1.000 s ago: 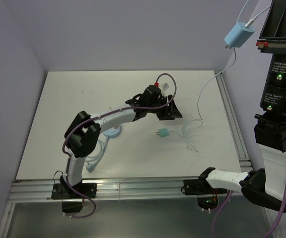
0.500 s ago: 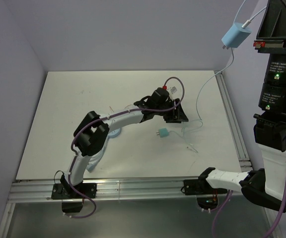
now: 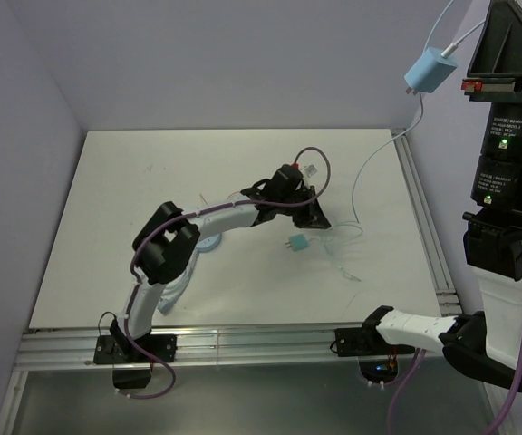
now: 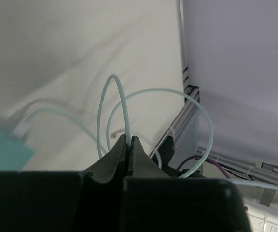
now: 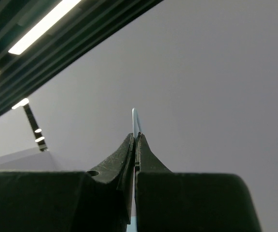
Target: Insert the plug
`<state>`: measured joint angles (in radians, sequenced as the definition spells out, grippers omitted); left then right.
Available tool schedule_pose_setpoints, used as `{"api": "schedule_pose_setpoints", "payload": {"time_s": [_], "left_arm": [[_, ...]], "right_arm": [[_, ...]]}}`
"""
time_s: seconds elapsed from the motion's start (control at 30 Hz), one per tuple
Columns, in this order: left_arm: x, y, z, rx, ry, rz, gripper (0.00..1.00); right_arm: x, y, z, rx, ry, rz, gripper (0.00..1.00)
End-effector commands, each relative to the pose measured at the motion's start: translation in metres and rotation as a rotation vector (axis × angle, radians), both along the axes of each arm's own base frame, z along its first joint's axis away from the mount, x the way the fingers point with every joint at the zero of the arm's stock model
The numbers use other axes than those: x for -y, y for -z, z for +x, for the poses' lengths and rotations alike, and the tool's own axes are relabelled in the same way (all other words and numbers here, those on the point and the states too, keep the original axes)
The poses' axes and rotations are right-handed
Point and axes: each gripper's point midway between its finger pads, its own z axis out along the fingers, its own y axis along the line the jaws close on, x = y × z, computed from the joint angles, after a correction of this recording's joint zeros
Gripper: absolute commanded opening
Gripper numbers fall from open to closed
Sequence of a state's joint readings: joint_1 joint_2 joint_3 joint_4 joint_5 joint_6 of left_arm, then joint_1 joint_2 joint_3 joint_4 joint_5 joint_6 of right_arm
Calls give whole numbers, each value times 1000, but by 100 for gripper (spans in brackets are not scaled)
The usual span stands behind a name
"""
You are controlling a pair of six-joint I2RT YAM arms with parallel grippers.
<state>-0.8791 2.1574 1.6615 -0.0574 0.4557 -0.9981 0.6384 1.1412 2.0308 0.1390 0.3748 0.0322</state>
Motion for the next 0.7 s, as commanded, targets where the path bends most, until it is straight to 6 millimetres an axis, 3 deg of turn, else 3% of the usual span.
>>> {"api": "schedule_pose_setpoints", "payload": {"time_s": [0.0, 0.03, 0.07, 0.1, 0.13, 0.17, 0.2, 0.23, 0.27, 0.33, 0.37, 0.43, 0.5, 0.53, 0.6, 0.67], "left_arm": [[-55, -47, 31, 121, -133, -10, 0], [-84, -29, 44, 97, -200, 39, 0], [-101, -49, 47, 119, -230, 20, 0], [-117, -52, 51, 117, -260, 25, 0], [-144, -38, 58, 96, -320, 63, 0], [-160, -61, 57, 128, -348, 37, 0], [-177, -65, 61, 138, -387, 40, 0], [-191, -55, 55, 124, -415, 73, 0], [-201, -76, 49, 159, -432, 48, 0], [-216, -81, 40, 175, -446, 52, 0], [-222, -99, 29, 200, -438, 31, 0], [-228, -115, 14, 243, -405, 17, 0], [-231, -152, -17, 307, -303, -64, 0], [-237, -181, -35, 365, -277, -115, 0], [-248, -197, -59, 403, -228, -118, 0], [-266, -232, -82, 492, -225, -142, 0]], "right_arm": [[22, 4, -3, -12, 117, 10, 0], [26, 6, -1, -23, 152, 7, 0], [29, 7, 2, -29, 186, 10, 0], [38, 10, 5, -52, 264, -1, 0], [41, 10, 6, -57, 298, -12, 0], [45, 7, 6, -51, 332, -12, 0], [50, 8, 7, -60, 391, -40, 0], [51, 7, 7, -60, 411, -46, 0], [55, 5, 5, -52, 446, -59, 0], [58, 5, 5, -52, 481, -68, 0], [60, 4, 5, -51, 517, -80, 0], [63, 5, 7, -62, 558, -85, 0], [62, 8, 16, -80, 614, -114, 0], [59, 10, 24, -95, 635, -121, 0], [58, 13, 34, -118, 696, -152, 0], [57, 19, 52, -160, 776, -179, 0]]}}
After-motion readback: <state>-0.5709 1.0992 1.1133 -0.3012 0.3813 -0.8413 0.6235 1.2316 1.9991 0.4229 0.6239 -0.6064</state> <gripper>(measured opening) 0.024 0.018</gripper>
